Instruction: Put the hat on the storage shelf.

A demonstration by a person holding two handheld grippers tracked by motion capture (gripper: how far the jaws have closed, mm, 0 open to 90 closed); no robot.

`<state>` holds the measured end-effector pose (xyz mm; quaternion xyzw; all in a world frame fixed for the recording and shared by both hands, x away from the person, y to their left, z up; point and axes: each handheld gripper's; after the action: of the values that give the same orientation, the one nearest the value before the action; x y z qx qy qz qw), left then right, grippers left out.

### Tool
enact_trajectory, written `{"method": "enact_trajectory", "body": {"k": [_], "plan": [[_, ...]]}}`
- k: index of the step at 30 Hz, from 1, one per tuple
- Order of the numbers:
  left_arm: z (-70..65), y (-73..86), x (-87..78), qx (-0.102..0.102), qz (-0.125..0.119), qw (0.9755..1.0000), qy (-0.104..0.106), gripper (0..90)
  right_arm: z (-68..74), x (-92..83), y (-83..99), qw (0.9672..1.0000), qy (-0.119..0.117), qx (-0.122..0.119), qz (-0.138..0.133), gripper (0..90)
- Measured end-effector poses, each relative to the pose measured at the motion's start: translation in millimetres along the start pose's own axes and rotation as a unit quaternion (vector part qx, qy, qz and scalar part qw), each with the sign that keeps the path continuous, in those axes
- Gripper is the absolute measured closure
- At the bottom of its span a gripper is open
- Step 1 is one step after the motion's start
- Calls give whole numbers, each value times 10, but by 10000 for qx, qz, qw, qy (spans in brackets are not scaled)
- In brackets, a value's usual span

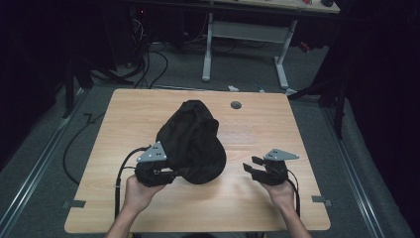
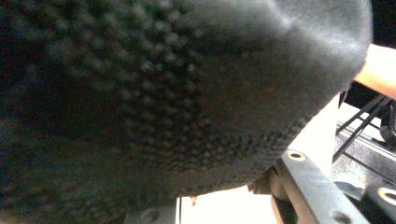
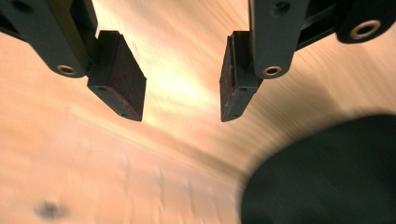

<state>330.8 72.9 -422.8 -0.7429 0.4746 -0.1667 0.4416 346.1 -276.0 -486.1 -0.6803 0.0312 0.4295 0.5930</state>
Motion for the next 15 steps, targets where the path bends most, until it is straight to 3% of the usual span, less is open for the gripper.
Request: {"method": "enact_trajectory", "body": {"k": [7, 11, 15], "plan": [[32, -64, -42, -57, -221, 9997, -133, 709, -67, 95, 254, 9990, 283, 153, 296, 487], [42, -111, -60, -43, -317, 9992, -225, 709, -102, 129, 348, 9981, 446, 271, 336, 470], [57, -148, -73, 16, -434, 9985, -343, 708, -125, 142, 409, 9957, 823, 374, 195, 445]]}}
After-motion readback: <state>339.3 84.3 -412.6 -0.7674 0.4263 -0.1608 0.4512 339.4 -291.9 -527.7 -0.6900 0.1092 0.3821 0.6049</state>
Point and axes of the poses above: each handheld gripper's, and its own axes: x roughly forward along the jaws, y roughly out of its underside, z roughly to its left, and after that the axes turned 1 degree about z, right-handed
